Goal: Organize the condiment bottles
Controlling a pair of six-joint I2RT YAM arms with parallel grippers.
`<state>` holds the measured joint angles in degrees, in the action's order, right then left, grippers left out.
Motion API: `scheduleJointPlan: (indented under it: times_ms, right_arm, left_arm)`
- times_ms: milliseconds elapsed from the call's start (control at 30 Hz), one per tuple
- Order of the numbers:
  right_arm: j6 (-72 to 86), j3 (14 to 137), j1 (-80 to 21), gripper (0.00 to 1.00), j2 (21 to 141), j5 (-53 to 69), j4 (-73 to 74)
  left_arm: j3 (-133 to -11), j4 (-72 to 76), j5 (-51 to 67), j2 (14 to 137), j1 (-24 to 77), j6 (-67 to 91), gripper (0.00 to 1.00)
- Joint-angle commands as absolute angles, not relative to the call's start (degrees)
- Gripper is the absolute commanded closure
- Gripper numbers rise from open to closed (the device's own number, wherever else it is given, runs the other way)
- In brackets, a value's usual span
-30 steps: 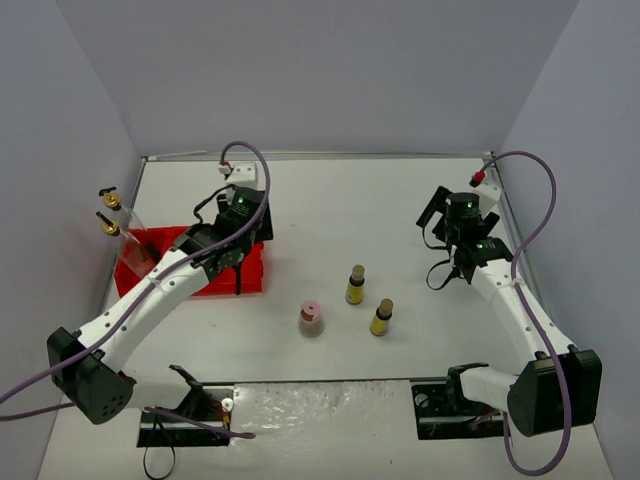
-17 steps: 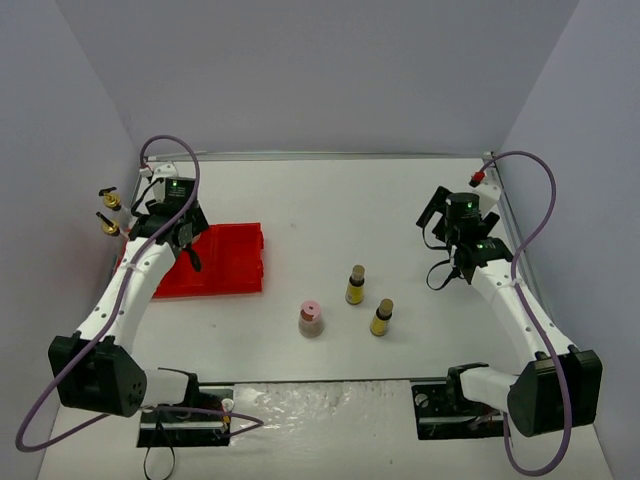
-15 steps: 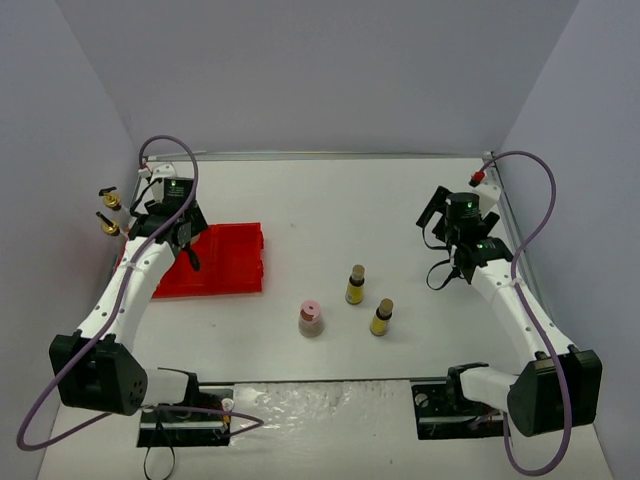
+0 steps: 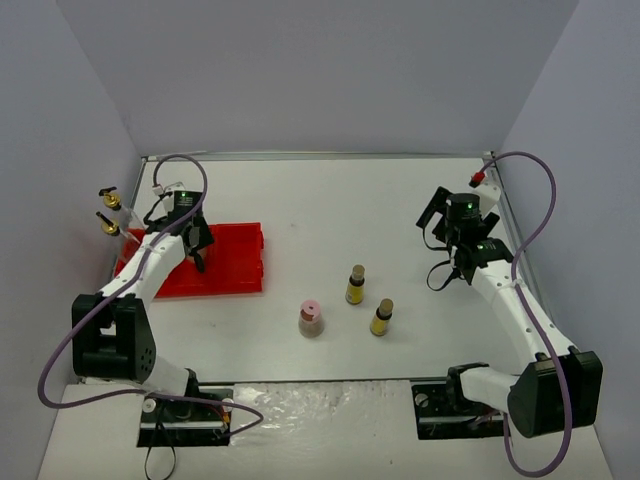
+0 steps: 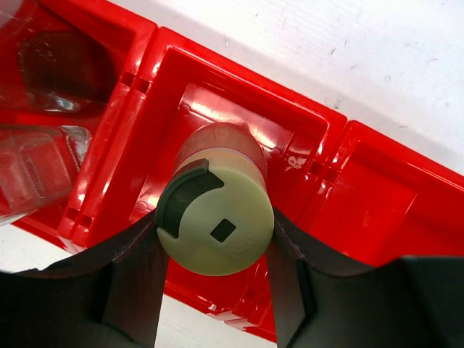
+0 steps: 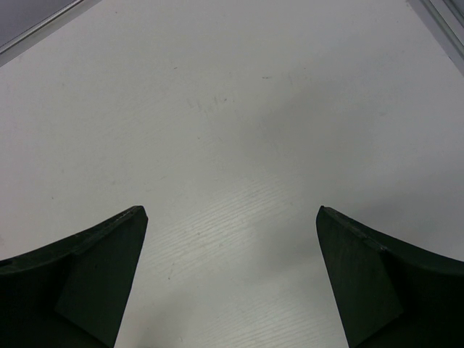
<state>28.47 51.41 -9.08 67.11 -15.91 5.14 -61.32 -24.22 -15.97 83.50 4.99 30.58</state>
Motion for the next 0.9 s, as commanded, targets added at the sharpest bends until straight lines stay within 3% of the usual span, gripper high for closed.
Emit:
scheduleJointPlan:
  times_ms: [0,400,500,600,633,700,867]
  right_arm:
    - [28.0,51.6,-9.3,0.00,65.3,-16.2,2.5]
    - [27.7,51.6,-9.3,0.00,64.7,-15.9,2.5]
    - [27.5,51.8,-9.3,0.00,64.8,-15.8,2.5]
    - [27.6,52.0,-9.2,0.00,64.9,-15.7,2.5]
    - [27.6,52.0,-9.3,0.00,64.9,-15.6,2.5]
    - [27.6,52.2,-9.2,0.00,65.0,-15.6,2.5]
    - [27.5,52.5,-9.2,0.00,65.1,-15.4,2.5]
  left_arm:
    - [-62.6,-16.7,-16.4,84.3,4.3,31.5,1.00]
    - [-61.6,-14.1,-17.2,88.2,4.0,31.4,0.97]
    - [-62.1,-15.2,-17.9,87.6,4.0,31.5,0.75]
    - [-62.6,-16.5,-18.8,86.6,4.0,31.3,0.33]
    - [-63.0,-17.4,-19.0,86.3,4.0,31.2,0.26]
    - [-63.4,-18.5,-19.1,85.8,4.1,31.1,0.20]
    - [-64.6,-21.7,-19.0,83.5,4.2,31.3,0.18]
